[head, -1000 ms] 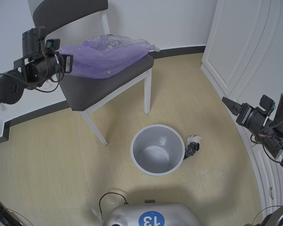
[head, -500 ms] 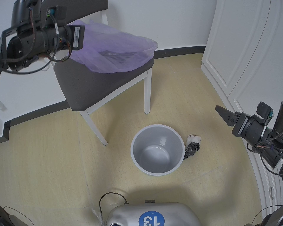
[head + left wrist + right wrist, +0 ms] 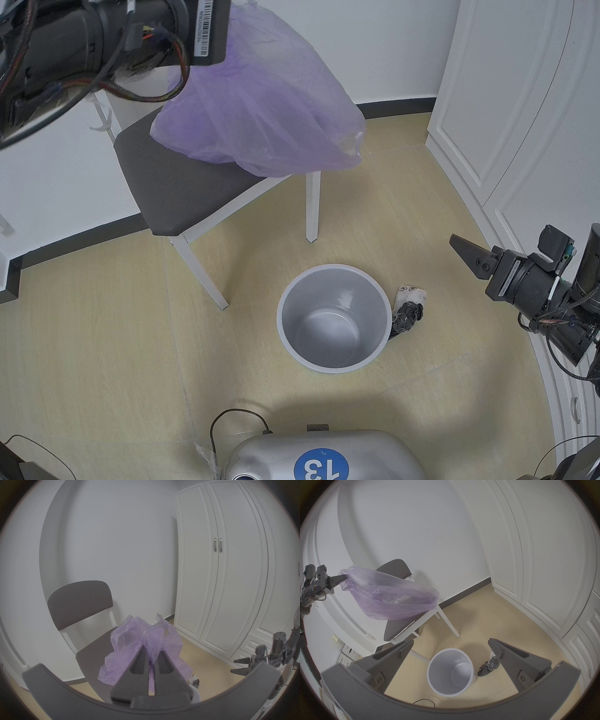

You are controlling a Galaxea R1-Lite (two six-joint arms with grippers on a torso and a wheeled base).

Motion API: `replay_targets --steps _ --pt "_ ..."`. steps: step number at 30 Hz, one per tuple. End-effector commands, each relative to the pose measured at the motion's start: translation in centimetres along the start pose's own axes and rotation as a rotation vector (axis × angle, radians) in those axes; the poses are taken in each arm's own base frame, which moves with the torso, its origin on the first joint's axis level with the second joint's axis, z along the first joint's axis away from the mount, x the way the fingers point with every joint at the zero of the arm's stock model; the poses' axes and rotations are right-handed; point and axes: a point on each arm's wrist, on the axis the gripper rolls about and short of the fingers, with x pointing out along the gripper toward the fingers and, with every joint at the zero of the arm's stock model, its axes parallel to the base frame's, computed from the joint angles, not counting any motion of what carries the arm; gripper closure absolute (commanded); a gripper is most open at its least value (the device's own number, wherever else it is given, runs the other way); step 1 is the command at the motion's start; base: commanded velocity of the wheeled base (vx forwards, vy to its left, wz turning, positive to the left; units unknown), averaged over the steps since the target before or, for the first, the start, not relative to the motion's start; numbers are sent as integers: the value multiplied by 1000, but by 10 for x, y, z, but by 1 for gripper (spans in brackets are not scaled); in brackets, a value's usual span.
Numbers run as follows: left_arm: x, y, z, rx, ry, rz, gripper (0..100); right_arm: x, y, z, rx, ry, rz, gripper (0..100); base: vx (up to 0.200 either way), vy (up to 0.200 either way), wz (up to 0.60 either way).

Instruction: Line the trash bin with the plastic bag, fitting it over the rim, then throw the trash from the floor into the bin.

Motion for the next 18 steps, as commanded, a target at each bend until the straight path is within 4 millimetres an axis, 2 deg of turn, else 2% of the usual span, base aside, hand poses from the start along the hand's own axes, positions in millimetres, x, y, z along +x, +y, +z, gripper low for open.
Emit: replay_targets --steps 1,11,18 --pt "-10 1 1 -2 -7 -16 100 2 -1 1 2 -3 -5 0 0 0 0" --pt "-28 -4 9 -20 -46 -75 100 1 -3 0 -3 0 -13 0 0 0 0" --pt "-31 -8 14 -35 -72 -96 100 -3 -2 -18 -26 88 47 0 0 0 0"
